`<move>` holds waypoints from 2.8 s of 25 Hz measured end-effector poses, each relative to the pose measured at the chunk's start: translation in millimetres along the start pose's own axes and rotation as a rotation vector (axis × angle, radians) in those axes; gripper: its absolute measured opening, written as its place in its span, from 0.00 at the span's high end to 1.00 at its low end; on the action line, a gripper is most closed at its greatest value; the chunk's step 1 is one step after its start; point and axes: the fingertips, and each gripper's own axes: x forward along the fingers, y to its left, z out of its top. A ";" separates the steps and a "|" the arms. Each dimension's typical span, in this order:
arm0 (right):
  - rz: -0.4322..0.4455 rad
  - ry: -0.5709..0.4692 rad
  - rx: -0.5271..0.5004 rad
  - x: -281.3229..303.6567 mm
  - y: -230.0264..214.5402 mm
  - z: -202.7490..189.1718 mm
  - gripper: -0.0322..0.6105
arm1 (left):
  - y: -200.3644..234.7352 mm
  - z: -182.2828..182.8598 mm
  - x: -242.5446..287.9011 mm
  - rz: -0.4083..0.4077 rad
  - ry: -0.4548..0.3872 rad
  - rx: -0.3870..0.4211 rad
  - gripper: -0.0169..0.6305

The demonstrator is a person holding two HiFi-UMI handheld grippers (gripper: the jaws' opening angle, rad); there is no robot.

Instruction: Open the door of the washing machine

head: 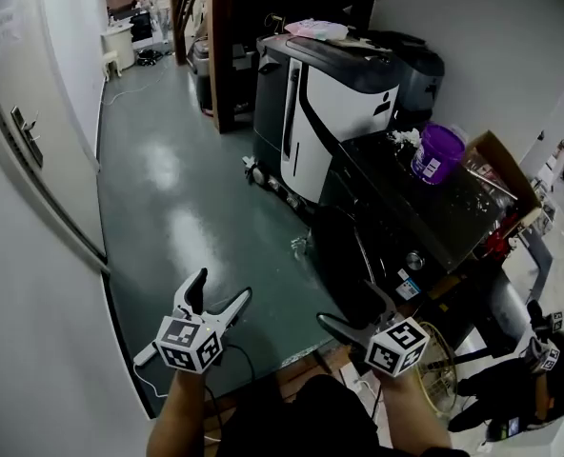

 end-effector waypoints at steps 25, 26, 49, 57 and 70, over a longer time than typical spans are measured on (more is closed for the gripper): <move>-0.095 0.036 0.181 173.4 -160.7 47.0 0.10 | 62.5 18.0 221.8 -0.189 0.258 -0.002 0.27; -0.100 0.037 0.186 179.9 -167.5 55.7 0.10 | 63.2 27.5 231.4 -0.195 0.266 0.000 0.27; -0.276 0.013 0.194 175.6 -200.1 118.9 0.12 | 39.0 89.2 312.4 -0.419 0.346 0.039 0.28; -0.536 -0.005 0.230 145.1 -193.8 109.9 0.12 | 15.0 88.7 339.1 -0.646 0.352 0.134 0.32; -0.793 -0.084 0.312 90.6 -153.5 77.2 0.13 | -35.9 47.1 314.9 -0.938 0.485 0.204 0.32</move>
